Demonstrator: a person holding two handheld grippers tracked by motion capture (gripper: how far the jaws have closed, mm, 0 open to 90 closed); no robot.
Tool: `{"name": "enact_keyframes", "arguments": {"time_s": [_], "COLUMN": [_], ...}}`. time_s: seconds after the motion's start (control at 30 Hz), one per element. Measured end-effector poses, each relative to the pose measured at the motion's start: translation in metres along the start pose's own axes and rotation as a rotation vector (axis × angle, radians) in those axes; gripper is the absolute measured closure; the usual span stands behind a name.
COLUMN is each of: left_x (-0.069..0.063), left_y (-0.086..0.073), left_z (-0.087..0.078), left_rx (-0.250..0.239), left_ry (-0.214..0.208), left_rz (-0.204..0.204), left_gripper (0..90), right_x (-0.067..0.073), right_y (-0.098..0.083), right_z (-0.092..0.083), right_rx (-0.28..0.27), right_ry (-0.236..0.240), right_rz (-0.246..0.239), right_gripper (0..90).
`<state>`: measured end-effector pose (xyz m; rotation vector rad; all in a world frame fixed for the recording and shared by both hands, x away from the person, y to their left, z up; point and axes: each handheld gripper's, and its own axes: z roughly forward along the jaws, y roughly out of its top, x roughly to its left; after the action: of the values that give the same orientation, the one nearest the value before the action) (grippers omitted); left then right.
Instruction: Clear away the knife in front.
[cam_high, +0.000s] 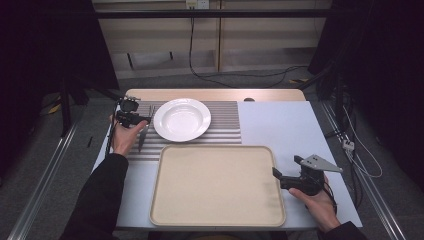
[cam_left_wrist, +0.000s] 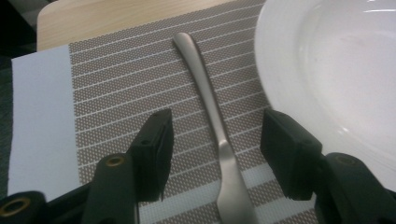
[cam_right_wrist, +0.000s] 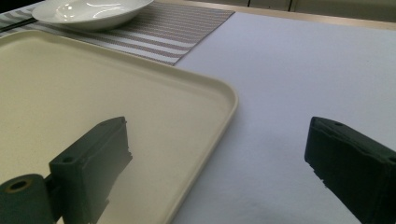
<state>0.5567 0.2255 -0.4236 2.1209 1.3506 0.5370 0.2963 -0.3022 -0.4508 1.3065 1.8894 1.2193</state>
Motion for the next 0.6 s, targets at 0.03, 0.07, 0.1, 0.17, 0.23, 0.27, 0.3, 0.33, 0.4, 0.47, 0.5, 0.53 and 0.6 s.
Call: {"name": "enact_keyframes", "arguments": {"time_s": [0.03,0.07,0.1,0.17,0.23,0.27,0.3,0.33,0.4,0.47,0.5,0.53,0.6], "left_x": [0.001,0.001,0.003,0.006,0.007,0.007,0.006,0.006,0.004,0.002,0.002,0.002,0.002], "left_y": [0.002,0.002,0.003,0.004,0.004,0.006,0.006,0.006,0.007,0.006,0.006,0.006,0.008], "left_z": [0.004,0.004,0.009,0.014,0.015,0.019,0.021,0.021,0.025,0.033,0.033,0.035,0.036], "left_rx": [0.003,0.003,0.021,0.036,0.040,0.043,0.045,0.045,0.061,0.084,0.084,0.091,0.092], "left_ry": [-0.006,-0.006,-0.009,-0.024,-0.026,-0.024,-0.025,-0.025,-0.025,-0.025,-0.025,-0.022,-0.015], "left_rz": [-0.002,-0.002,-0.020,-0.038,-0.033,-0.043,-0.036,-0.036,-0.029,-0.025,-0.025,-0.032,-0.035], "left_gripper": [47.3,48.8,48.7,50.2,54.1,54.0,55.3,57.4,57.9,63.0,64.2,65.5,68.9], "right_x": [0.000,0.000,0.000,0.000,0.000,0.000,0.000,0.000,0.000,-0.001,-0.001,-0.001,0.000], "right_y": [0.000,0.000,0.000,0.000,0.000,0.000,0.000,0.000,0.000,0.000,0.000,0.000,0.000], "right_z": [0.000,0.000,0.000,0.000,0.001,0.001,0.001,0.000,0.000,0.001,0.001,0.001,0.000], "right_rx": [0.000,0.000,0.000,0.002,0.004,0.004,0.004,0.004,0.003,0.002,0.002,0.002,0.000], "right_ry": [0.000,0.000,0.001,0.002,0.003,0.003,0.002,0.001,0.001,0.000,0.002,0.003,0.003], "right_rz": [0.002,0.002,0.003,0.001,-0.003,-0.003,-0.002,0.001,0.005,0.008,0.009,0.007,0.005], "right_gripper": [6.2,6.2,6.2,6.2,6.2,6.2,6.2,6.1,6.0,5.9,5.9,5.9,5.9]}}
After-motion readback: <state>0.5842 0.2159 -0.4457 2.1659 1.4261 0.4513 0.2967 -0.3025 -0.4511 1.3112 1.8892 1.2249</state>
